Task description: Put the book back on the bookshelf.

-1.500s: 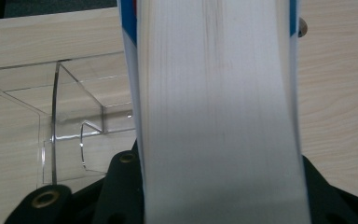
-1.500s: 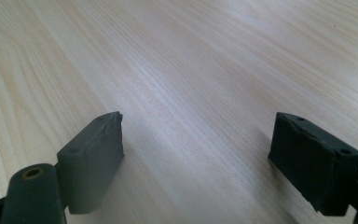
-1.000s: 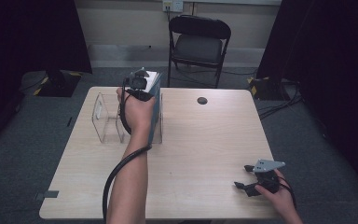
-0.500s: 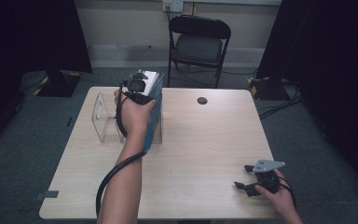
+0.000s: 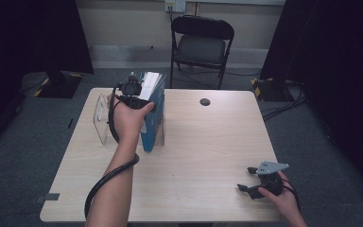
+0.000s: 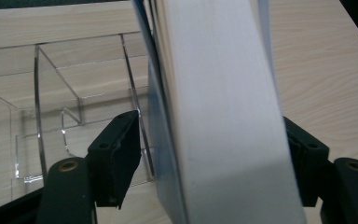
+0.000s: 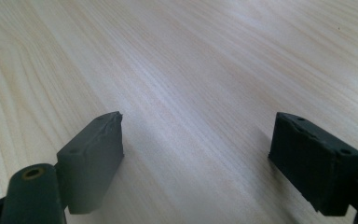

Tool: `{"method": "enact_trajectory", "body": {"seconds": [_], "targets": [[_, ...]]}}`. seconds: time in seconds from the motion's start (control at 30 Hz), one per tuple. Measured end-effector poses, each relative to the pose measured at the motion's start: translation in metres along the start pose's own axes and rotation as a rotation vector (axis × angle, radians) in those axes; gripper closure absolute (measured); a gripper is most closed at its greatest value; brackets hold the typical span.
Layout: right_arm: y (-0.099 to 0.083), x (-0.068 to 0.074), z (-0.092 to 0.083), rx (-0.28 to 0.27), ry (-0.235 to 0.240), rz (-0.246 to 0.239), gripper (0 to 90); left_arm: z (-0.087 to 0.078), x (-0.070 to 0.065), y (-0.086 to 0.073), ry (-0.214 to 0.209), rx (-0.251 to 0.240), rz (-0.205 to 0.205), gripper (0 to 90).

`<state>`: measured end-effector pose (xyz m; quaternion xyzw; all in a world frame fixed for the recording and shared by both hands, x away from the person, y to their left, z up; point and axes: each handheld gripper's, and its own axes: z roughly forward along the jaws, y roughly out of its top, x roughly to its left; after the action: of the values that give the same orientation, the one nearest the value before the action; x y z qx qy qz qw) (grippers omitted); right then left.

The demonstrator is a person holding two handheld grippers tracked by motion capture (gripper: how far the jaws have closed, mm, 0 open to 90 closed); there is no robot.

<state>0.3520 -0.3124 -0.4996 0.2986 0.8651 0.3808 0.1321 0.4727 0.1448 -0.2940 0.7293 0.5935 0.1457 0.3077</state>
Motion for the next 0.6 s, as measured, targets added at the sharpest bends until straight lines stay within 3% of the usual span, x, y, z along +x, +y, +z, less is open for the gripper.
{"method": "enact_trajectory", "body": {"seconds": [0.27, 0.37, 0.6], "targets": [[0.0, 0.0, 0.0, 0.0, 0.0, 0.0, 16.4, -0.008, 0.011, -0.008, -0.027, 0.003, 0.007, 25.0], [0.0, 0.0, 0.0, 0.0, 0.0, 0.0, 16.4, -0.009, 0.013, -0.012, -0.058, 0.005, 0.007, 24.0], [0.0, 0.0, 0.0, 0.0, 0.0, 0.0, 16.4, -0.013, 0.013, -0.016, -0.084, -0.009, 0.026, 22.5]]}}
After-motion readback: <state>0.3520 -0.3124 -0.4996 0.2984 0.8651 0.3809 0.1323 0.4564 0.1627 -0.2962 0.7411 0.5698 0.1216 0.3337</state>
